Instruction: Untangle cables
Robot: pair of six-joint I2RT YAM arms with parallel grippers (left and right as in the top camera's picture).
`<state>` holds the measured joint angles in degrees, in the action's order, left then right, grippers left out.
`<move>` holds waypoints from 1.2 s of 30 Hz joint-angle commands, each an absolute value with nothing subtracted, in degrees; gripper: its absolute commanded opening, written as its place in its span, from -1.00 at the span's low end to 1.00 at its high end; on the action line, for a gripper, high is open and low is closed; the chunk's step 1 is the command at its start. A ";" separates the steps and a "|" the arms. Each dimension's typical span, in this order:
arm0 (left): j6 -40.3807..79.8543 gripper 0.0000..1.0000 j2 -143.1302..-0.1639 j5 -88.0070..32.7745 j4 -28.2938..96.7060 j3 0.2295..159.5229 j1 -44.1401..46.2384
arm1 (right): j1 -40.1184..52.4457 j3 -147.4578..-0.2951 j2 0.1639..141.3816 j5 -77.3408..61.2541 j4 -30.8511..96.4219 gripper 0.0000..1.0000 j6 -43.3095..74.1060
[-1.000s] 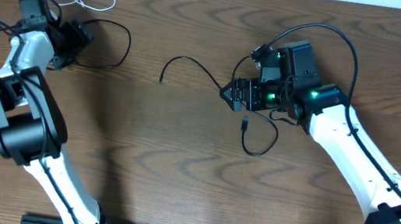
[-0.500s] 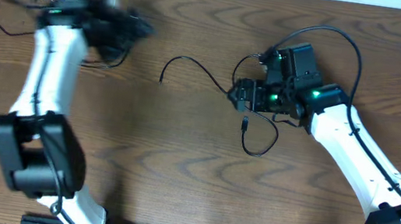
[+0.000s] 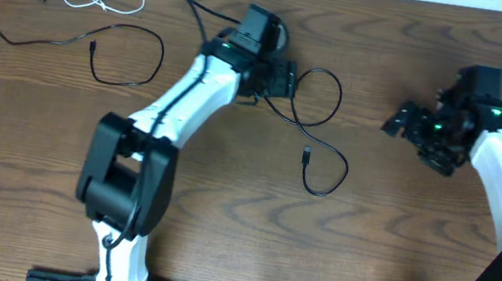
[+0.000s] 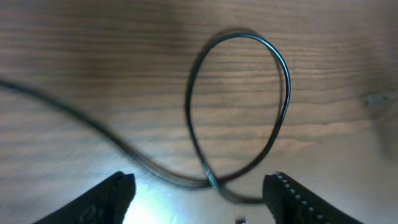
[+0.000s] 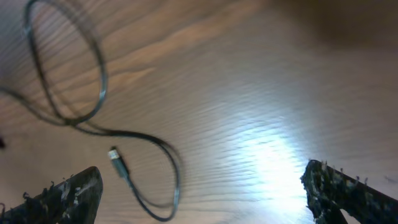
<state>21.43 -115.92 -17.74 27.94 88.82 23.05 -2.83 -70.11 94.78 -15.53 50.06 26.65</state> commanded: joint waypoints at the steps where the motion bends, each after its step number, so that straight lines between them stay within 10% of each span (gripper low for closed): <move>1: 23.70 0.33 -120.49 -15.35 25.28 88.55 25.47 | -5.65 -70.37 95.04 -15.53 52.03 0.99 27.35; 14: 25.23 -0.18 -125.38 -11.09 22.15 88.55 31.18 | -5.91 -70.37 95.04 -15.55 52.77 0.98 27.16; 24: 25.23 -0.21 -127.70 -8.03 23.00 88.55 32.01 | -5.89 -70.37 95.04 -15.59 52.90 0.99 27.18; 29: 25.21 -0.85 -127.83 -8.08 22.94 88.64 32.01 | -5.91 -70.37 95.04 -15.59 52.97 0.99 27.18; 36: 25.23 -0.85 -120.81 -8.54 24.43 88.77 31.90 | -5.89 -70.37 95.04 -18.00 53.25 0.98 27.16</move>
<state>25.50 -125.54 -8.84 23.24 88.68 31.94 -5.82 -70.11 94.78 -15.94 52.90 26.76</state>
